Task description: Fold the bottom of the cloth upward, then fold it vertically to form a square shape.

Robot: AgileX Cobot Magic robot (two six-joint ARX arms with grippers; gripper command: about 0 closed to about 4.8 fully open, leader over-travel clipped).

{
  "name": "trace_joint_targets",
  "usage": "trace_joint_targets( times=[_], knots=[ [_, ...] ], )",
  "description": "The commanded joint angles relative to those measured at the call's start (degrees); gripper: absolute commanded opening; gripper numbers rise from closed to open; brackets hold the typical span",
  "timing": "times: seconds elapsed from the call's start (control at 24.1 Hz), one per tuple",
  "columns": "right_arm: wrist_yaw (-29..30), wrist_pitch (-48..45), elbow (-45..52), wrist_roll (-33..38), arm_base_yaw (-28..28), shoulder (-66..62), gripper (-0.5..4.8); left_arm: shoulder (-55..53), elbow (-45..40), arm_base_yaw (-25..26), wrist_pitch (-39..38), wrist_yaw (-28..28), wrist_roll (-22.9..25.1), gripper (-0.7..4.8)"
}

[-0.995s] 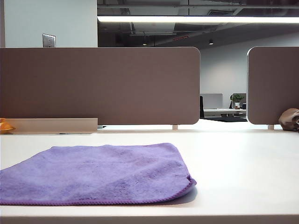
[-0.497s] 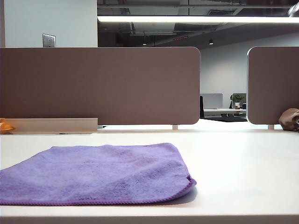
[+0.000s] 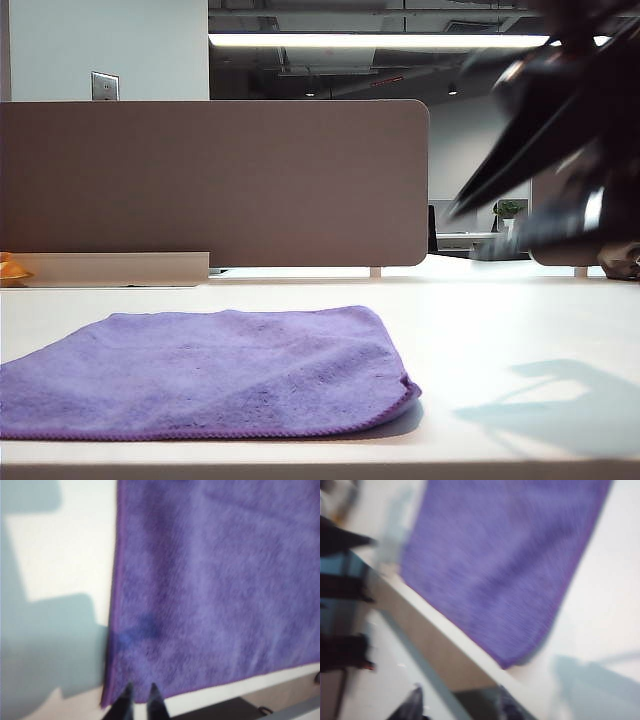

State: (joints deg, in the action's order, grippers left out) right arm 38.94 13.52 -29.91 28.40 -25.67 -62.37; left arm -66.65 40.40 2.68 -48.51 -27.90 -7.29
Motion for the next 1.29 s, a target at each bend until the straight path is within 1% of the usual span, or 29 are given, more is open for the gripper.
trace_joint_targets(
  times=[0.04,0.08,0.21,0.25,0.29,0.33,0.5,0.58,0.66,1.04,1.12,1.16,1.24,1.29],
  knots=[
    [-6.12,-2.8,-0.39,-0.39,-5.7,-6.32,1.81,0.33,0.17,-0.04,-2.43,0.24,2.54,0.58],
    [-6.54,-3.58,-0.39,-0.37,-7.32,-8.9,1.81,0.33,0.13,-0.04,-2.99,0.26,2.95,0.59],
    [-7.43,-3.76,-0.39,-0.35,-8.83,-12.74,1.83,0.33,0.13,-0.04,-4.13,1.2,3.04,0.62],
    [-8.13,-4.07,-0.39,-0.35,-9.03,-13.84,2.13,0.33,0.11,-0.04,-4.33,2.4,3.3,0.72],
    [-8.41,-4.44,-0.39,-0.35,-9.03,-14.14,2.34,0.33,0.11,-0.04,-4.63,2.38,4.04,0.82],
    [-8.59,-5.38,-0.39,-0.35,-9.03,-14.27,2.4,0.28,0.11,-0.04,-5.11,2.4,4.09,0.84],
    [-8.59,-10.05,-0.39,0.57,-9.03,-14.38,2.39,0.11,0.09,-0.04,-4.96,3.89,4.31,0.84],
    [-8.61,-10.84,-0.39,1.22,-9.03,-14.53,2.39,-0.52,0.09,-0.02,-4.92,4.52,4.33,0.84],
    [-8.59,-10.75,-0.39,1.6,-9.03,-14.53,2.39,-1.51,0.02,-0.02,-4.11,5.11,5.18,0.84],
    [-8.59,-7.78,-0.39,1.84,-9.09,-14.53,2.39,-7.23,-0.31,-0.04,-3.26,4.33,5.38,0.86],
    [-8.57,-7.76,-0.39,1.88,-9.11,-14.53,2.39,-8.85,-0.37,-0.07,-2.47,1.25,5.44,1.52],
    [-8.57,-7.76,-0.39,2.03,-9.11,-14.53,2.39,-9.88,-0.61,-0.35,-2.03,0.94,5.62,1.58],
    [-8.57,-7.76,-0.39,2.03,-9.11,-14.53,2.39,-11.23,-1.11,-1.38,-1.4,2.64,5.62,1.58],
    [-8.55,-7.76,-0.39,2.05,-9.11,-14.53,2.39,-11.72,-1.55,-1.79,-0.9,2.51,5.64,1.58]
  ],
)
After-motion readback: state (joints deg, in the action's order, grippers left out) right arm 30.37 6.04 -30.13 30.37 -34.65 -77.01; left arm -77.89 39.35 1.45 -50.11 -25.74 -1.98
